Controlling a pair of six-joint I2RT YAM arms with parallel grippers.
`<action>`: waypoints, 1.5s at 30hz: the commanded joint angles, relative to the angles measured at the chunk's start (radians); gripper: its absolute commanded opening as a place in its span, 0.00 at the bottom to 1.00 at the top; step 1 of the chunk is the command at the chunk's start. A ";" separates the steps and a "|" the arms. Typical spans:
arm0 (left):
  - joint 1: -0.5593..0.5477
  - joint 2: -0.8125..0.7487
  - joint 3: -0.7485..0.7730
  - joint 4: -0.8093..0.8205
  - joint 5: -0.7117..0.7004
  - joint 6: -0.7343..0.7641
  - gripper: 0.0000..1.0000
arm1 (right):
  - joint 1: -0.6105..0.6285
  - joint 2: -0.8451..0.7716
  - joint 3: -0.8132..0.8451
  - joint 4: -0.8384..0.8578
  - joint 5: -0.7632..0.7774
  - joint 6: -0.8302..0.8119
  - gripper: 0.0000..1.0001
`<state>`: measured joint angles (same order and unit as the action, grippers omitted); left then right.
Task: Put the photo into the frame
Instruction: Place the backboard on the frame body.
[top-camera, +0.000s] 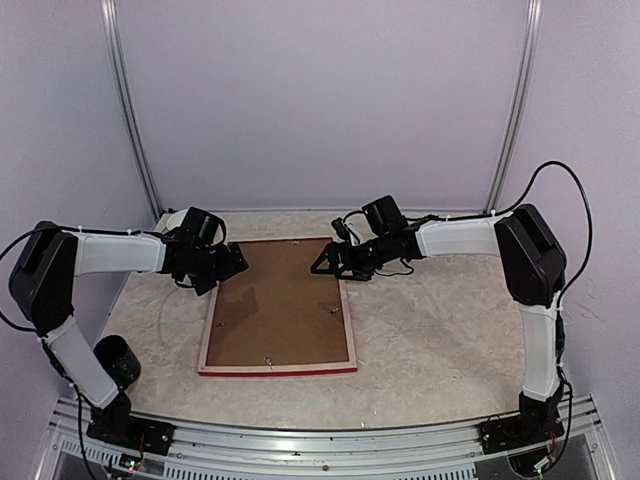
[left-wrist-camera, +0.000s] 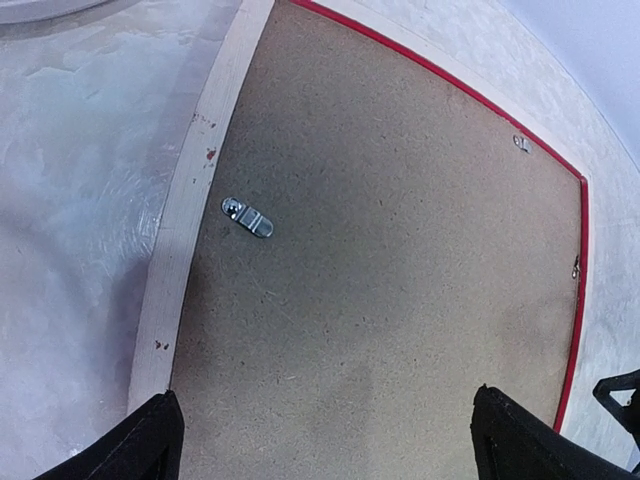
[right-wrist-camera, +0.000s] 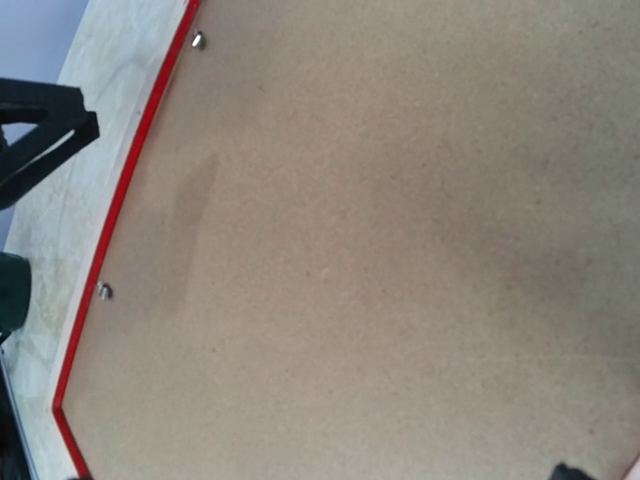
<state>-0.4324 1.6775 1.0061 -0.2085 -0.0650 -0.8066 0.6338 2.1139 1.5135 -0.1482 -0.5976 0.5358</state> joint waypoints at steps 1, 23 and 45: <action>0.003 -0.024 0.028 0.017 -0.008 0.004 0.99 | 0.007 -0.021 0.018 -0.012 0.021 -0.013 0.99; 0.004 -0.027 0.014 0.039 -0.005 -0.004 0.99 | 0.005 -0.011 0.111 -0.164 0.202 -0.085 0.99; 0.030 0.027 -0.010 0.067 -0.072 -0.016 0.99 | 0.006 0.094 0.397 -0.435 0.751 -0.224 0.99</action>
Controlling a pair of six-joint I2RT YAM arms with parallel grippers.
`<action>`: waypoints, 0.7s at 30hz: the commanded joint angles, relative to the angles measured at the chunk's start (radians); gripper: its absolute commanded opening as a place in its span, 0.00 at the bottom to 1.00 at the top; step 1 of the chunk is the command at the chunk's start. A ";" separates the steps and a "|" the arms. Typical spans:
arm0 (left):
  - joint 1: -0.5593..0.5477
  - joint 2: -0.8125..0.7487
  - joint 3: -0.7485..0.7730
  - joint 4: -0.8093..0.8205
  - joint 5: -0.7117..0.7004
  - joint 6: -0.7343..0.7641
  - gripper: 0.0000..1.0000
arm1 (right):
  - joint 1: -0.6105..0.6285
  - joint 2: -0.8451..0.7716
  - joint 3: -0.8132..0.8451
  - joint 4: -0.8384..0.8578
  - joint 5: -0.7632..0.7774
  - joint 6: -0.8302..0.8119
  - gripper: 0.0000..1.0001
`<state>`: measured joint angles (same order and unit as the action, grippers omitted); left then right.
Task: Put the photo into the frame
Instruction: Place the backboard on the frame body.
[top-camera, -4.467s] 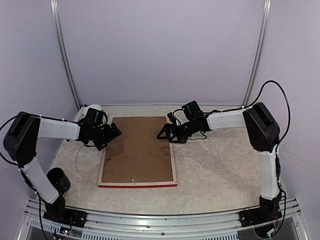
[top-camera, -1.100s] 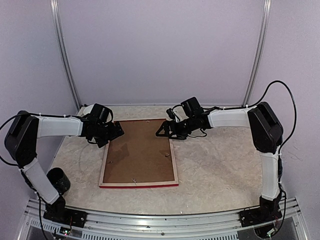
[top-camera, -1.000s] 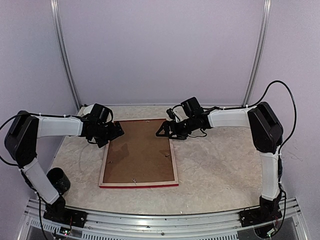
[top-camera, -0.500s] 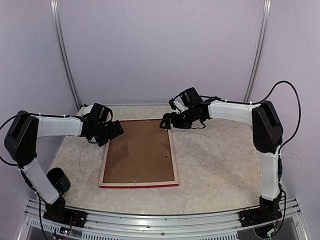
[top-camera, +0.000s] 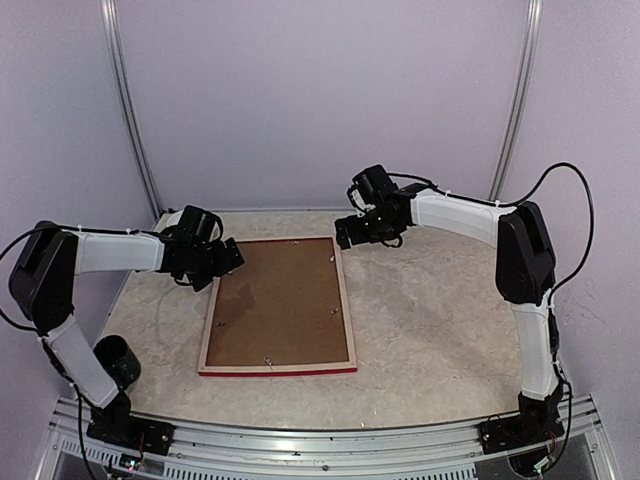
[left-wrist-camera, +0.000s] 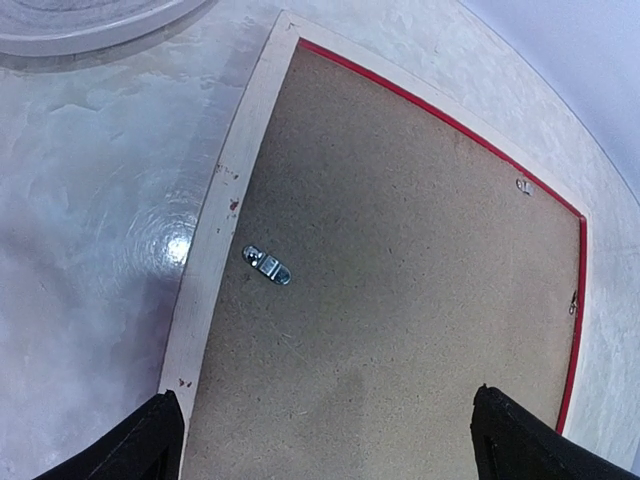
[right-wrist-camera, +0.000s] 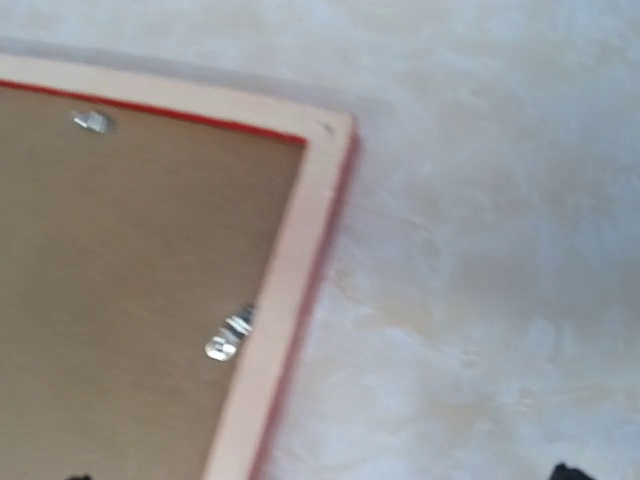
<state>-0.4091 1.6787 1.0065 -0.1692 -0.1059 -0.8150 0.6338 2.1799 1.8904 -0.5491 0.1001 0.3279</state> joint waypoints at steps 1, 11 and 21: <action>0.008 0.034 -0.012 0.028 -0.034 -0.006 0.99 | 0.006 0.026 0.016 -0.032 0.053 -0.017 0.99; 0.015 0.066 -0.034 0.037 -0.035 -0.022 0.90 | 0.006 -0.001 -0.027 -0.007 0.038 -0.025 0.99; 0.024 0.069 -0.054 0.025 -0.059 -0.026 0.80 | 0.006 -0.017 -0.051 0.003 0.022 -0.024 0.99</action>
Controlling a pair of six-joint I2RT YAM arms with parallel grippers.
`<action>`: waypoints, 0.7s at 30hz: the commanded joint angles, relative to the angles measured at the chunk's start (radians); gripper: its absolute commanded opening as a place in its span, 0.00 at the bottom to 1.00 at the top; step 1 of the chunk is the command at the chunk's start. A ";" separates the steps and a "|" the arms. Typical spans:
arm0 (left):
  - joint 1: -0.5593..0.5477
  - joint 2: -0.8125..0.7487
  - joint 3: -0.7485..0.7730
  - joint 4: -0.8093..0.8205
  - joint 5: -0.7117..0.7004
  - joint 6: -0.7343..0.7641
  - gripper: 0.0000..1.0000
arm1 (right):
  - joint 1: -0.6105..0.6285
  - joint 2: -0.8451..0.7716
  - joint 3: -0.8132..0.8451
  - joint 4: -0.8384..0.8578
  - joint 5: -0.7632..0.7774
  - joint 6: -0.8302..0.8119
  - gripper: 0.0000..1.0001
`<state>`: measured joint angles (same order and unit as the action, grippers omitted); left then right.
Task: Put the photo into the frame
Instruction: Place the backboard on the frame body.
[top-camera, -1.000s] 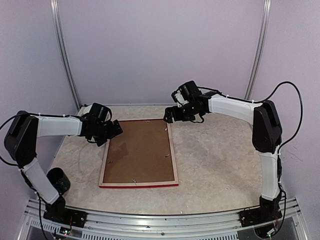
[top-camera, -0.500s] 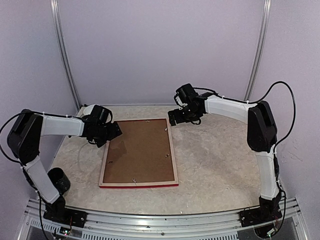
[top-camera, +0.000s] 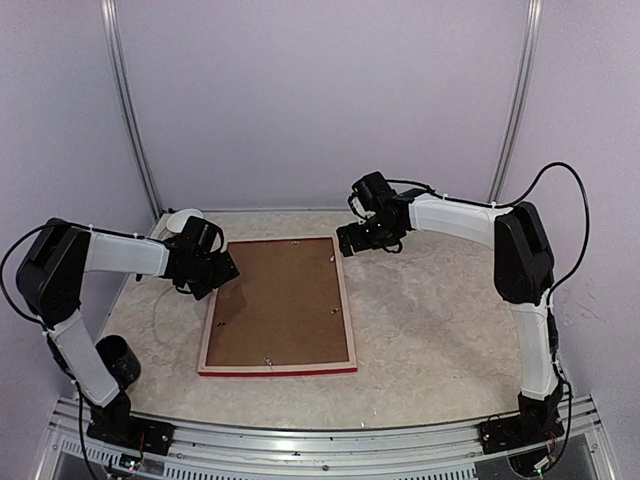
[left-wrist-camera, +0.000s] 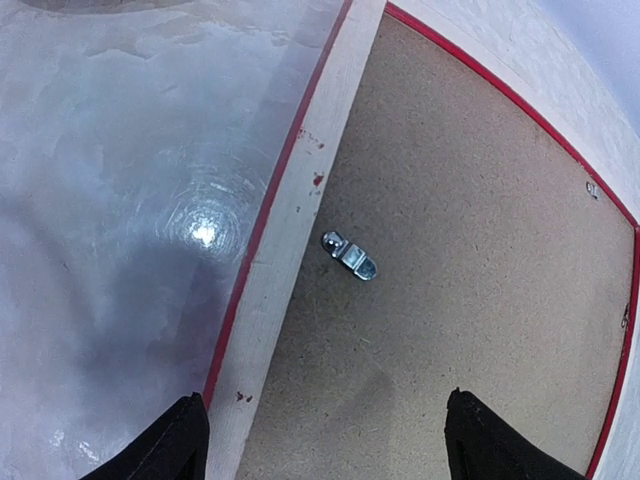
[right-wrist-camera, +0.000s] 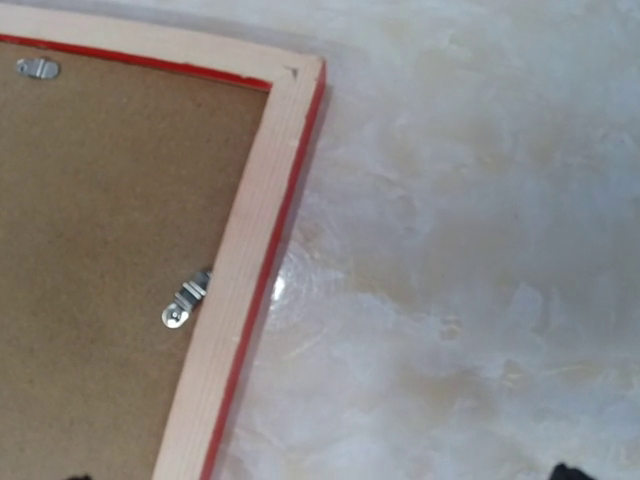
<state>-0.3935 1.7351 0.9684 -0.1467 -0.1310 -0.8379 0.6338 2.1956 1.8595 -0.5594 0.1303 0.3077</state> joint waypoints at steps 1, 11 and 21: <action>0.008 0.013 -0.015 -0.002 -0.040 -0.005 0.79 | 0.005 -0.034 -0.022 0.015 -0.011 -0.002 0.99; 0.007 0.033 -0.016 -0.012 -0.040 -0.007 0.66 | 0.006 -0.035 -0.029 0.019 -0.024 0.002 0.99; 0.010 0.037 -0.025 -0.020 -0.051 -0.008 0.56 | 0.006 -0.031 -0.026 0.019 -0.034 -0.003 0.99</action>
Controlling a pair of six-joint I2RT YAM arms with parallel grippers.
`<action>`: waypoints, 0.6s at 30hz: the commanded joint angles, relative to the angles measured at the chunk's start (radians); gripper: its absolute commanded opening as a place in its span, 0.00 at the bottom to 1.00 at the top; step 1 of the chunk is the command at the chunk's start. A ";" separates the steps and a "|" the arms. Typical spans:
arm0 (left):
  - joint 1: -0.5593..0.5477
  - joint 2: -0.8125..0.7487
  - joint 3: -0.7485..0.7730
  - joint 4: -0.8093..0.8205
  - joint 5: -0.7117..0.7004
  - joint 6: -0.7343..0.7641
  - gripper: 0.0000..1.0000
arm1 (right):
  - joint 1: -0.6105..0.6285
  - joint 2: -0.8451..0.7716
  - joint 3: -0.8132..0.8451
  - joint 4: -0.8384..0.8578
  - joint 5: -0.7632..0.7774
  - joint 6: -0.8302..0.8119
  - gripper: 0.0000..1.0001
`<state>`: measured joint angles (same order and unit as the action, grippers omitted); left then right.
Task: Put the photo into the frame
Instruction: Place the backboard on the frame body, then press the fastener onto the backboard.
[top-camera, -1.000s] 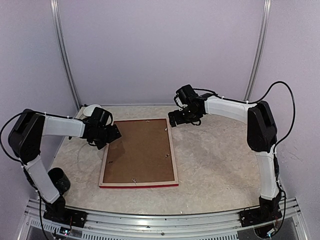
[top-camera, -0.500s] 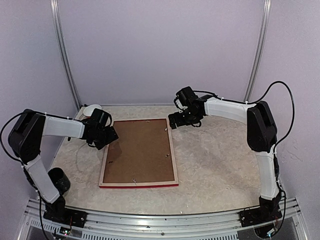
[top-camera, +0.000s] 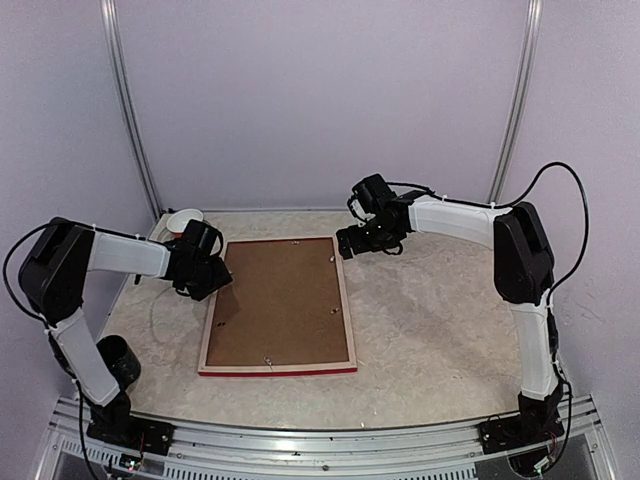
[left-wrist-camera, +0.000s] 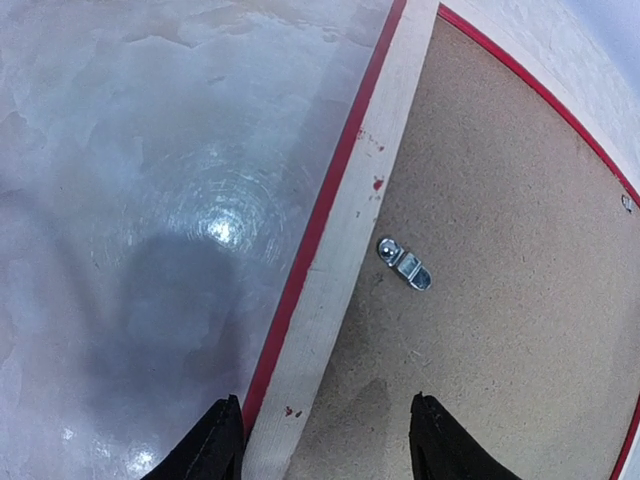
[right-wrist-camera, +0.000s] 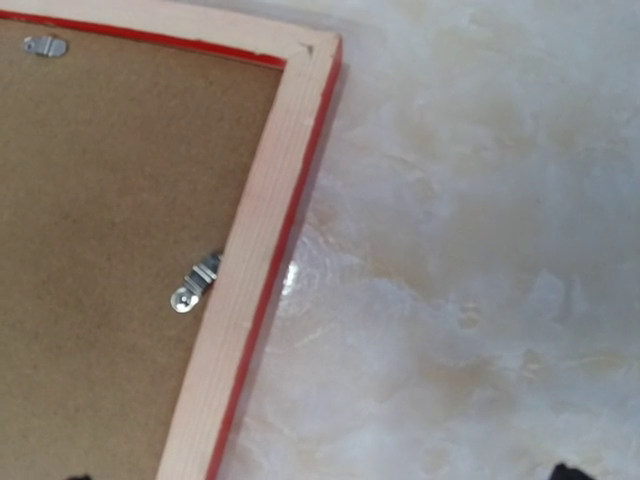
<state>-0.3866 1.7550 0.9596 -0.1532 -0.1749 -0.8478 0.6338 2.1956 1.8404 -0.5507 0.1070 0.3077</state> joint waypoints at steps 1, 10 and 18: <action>0.003 0.022 -0.016 -0.013 -0.002 0.000 0.56 | 0.006 -0.029 -0.005 0.009 -0.011 -0.004 0.99; 0.002 0.048 -0.024 0.021 0.045 -0.001 0.35 | 0.004 -0.021 0.010 -0.001 0.006 -0.010 0.99; -0.023 0.055 -0.022 0.039 0.072 0.003 0.35 | 0.001 -0.017 0.019 -0.007 0.044 -0.005 0.99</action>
<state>-0.3828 1.7882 0.9451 -0.1455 -0.1570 -0.8478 0.6338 2.1956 1.8408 -0.5507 0.1177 0.3035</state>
